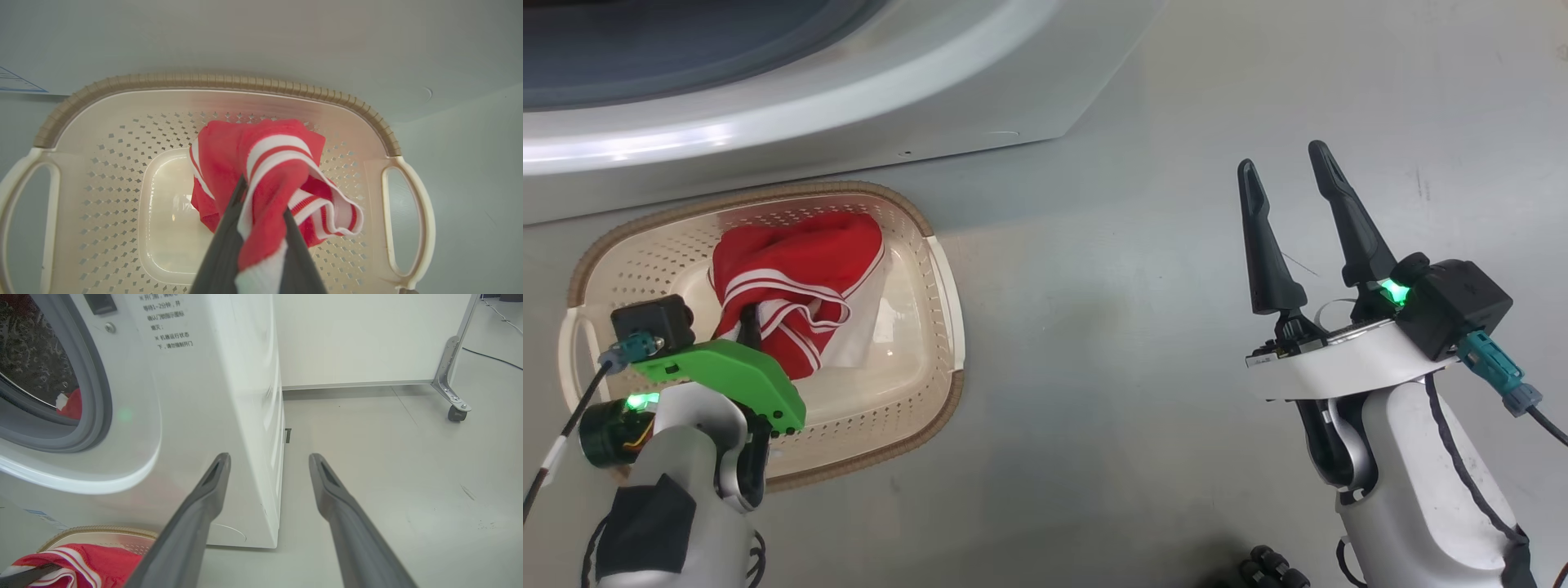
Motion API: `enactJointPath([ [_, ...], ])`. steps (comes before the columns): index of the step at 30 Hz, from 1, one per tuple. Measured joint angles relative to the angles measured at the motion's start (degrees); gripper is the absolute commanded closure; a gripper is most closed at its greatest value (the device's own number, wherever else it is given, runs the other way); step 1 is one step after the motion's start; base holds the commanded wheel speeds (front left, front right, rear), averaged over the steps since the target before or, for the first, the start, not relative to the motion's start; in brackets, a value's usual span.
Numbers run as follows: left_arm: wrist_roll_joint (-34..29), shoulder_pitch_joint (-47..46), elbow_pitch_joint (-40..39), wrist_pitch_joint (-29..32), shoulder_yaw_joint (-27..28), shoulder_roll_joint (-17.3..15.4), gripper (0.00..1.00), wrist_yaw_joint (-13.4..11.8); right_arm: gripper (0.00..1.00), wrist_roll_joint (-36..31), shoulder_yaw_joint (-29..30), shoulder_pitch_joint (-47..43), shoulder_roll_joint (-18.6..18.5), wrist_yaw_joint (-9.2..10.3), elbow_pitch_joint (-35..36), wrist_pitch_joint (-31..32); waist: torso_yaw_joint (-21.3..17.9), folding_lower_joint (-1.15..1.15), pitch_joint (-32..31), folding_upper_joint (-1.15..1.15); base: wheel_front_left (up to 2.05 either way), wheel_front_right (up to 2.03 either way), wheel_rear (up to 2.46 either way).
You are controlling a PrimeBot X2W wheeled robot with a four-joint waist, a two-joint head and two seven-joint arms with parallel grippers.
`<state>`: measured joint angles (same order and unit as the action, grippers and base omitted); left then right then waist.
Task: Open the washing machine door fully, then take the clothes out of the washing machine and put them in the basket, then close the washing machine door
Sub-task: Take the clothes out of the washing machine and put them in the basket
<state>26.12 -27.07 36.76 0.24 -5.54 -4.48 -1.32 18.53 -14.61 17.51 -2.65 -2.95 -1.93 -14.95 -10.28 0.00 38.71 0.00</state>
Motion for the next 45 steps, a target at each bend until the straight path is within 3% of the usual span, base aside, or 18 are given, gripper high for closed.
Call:
enactJointPath([
  [9, 0.0, -3.0, 5.8, 1.2, -0.1, -0.3, 1.0, 0.8, 0.0, 0.2, -0.8, 1.1, 0.0, 0.0, -0.6, 0.0, -0.9, 0.0, 0.7, 0.0, 0.0, 0.0, 0.0],
  [11, 0.0, -3.8, 7.0, 1.2, -0.1, -0.3, 0.6, 1.1, 0.0, 0.6, -0.8, 1.3, 0.0, 0.0, -0.8, 0.0, -1.0, 0.0, 0.6, 0.0, 0.0, 0.0, 0.0],
  [12, 0.0, -4.2, 7.5, 0.8, -0.1, -0.3, 0.24, 1.1, 0.0, 0.7, -0.8, 1.3, 0.0, 0.0, -1.1, 0.0, -1.0, 0.0, 0.5, 0.0, 0.0, 0.0, 0.0],
  [13, 0.0, -4.3, 8.1, 0.4, 0.0, -0.3, 0.0, 1.2, 0.0, 0.7, -0.8, 1.4, 0.0, 0.0, -1.5, 0.0, -1.0, 0.0, 0.4, 0.0, 0.0, 0.0, 0.0],
  [29, -1.1, -4.7, 13.2, -8.9, -0.6, -0.1, 0.0, 1.7, 0.0, 0.6, -0.4, 1.0, 0.0, 0.01, -4.6, 0.0, 0.0, 0.0, -5.3, 0.0, 0.0, 0.0, 0.0],
  [35, -2.7, -4.6, 12.9, -13.5, -1.8, 0.4, 0.0, 2.1, 0.0, -0.3, 0.5, 0.0, -0.1, -0.01, -5.9, 0.0, 0.9, 0.0, -8.3, 0.0, 0.0, 0.0, 0.0],
  [45, -2.8, -2.2, 7.9, -14.7, -1.7, 1.6, 0.0, 2.7, 0.0, -1.4, 1.7, -2.7, -0.1, -0.48, -7.5, 0.0, 2.9, 0.0, -13.7, 0.0, 0.0, 0.0, 0.0],
])
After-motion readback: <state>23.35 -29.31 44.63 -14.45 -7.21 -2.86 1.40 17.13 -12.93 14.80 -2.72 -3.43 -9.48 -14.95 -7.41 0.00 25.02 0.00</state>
